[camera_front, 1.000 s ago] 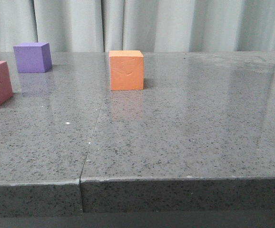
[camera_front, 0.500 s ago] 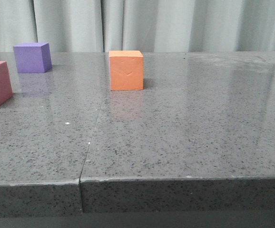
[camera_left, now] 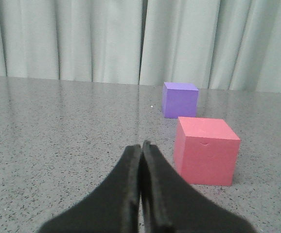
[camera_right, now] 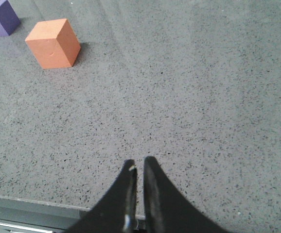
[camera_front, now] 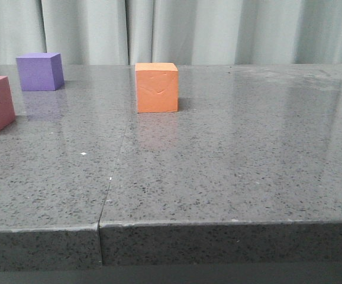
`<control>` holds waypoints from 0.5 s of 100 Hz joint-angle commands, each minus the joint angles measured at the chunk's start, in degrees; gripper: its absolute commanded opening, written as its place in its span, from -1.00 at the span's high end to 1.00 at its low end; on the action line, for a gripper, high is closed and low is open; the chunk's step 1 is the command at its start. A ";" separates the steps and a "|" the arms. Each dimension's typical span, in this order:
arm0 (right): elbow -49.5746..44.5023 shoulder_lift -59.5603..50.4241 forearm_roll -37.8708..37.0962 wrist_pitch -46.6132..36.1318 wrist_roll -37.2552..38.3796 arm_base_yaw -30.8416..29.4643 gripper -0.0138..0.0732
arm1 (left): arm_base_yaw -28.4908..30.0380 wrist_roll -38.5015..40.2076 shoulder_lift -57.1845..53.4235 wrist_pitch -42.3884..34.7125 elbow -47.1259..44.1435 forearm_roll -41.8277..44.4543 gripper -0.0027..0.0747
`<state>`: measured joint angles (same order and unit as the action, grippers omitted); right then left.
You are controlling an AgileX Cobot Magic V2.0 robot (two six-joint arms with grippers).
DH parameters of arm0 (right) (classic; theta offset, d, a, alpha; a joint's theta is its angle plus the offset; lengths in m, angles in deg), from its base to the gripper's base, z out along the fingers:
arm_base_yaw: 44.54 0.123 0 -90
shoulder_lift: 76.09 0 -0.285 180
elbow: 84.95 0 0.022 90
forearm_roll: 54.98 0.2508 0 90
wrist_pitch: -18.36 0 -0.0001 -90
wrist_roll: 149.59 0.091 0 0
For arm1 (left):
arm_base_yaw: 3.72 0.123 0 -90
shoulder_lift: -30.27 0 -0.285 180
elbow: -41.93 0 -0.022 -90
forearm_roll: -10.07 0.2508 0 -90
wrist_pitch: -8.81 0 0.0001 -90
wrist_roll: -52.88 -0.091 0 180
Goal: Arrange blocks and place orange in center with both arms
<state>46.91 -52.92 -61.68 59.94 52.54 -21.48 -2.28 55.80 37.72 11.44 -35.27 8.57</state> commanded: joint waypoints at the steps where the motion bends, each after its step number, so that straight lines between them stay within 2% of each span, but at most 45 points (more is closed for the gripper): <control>1: 1.02 -0.02 -1.36 -4.57 -0.30 -0.45 0.55 | -0.02 0.03 -1.72 -4.85 -2.34 -0.20 0.98; 30: 1.02 0.11 -1.31 -4.45 -0.30 -0.45 0.55 | -0.02 0.03 -0.09 -3.74 4.22 -0.20 0.98; 50: 1.02 0.11 -1.31 -4.51 -0.30 -0.45 0.55 | -0.02 0.03 5.92 1.66 11.60 -0.20 0.98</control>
<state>46.52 -53.31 -61.94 59.84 52.54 -21.48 -2.28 55.80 40.01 14.97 -28.22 8.57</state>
